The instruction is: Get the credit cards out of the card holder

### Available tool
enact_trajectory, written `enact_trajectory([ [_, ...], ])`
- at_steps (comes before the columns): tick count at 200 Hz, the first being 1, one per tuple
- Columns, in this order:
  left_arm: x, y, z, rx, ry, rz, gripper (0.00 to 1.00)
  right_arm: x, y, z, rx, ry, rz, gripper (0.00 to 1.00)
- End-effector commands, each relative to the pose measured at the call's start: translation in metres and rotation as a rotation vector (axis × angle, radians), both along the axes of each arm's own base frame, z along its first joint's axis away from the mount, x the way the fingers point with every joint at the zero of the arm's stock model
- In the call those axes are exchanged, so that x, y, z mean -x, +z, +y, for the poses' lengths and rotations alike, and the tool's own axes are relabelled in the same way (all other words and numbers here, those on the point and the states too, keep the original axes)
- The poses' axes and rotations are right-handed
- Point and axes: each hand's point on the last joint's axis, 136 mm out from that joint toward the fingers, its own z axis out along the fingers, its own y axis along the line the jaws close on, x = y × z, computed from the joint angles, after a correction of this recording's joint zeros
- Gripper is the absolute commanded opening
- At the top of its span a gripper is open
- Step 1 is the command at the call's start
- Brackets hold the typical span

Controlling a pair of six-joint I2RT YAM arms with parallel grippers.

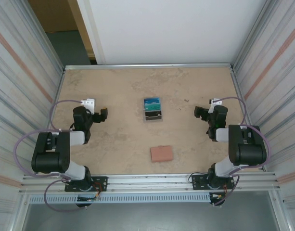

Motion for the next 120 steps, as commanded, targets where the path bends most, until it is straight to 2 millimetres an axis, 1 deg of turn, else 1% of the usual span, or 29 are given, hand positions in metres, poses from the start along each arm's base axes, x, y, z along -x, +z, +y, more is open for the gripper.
enact_trajectory([
  [1, 0.002, 0.023, -0.001, 0.004, 0.002, -0.035, 0.99, -0.007, 0.017, -0.009, -0.007, -0.048, -0.016, 0.99],
  [31, 0.009, 0.039, -0.003, 0.013, 0.000, -0.024, 0.99, -0.008, 0.026, -0.013, 0.004, -0.078, 0.013, 0.99],
  [54, 0.015, 0.053, -0.016, 0.040, -0.037, -0.032, 0.99, -0.002, 0.040, -0.016, 0.012, -0.109, 0.011, 0.99],
  [77, 0.022, 0.064, -0.035, 0.070, -0.086, -0.009, 0.99, 0.008, 0.055, -0.021, -0.023, -0.166, 0.014, 0.99],
  [90, 0.029, 0.071, -0.053, 0.053, -0.142, -0.009, 0.99, 0.016, 0.060, -0.020, -0.050, -0.186, 0.027, 0.99],
  [120, 0.046, 0.079, -0.090, 0.055, -0.235, 0.009, 0.99, 0.038, 0.063, -0.015, -0.101, -0.250, 0.136, 0.99],
])
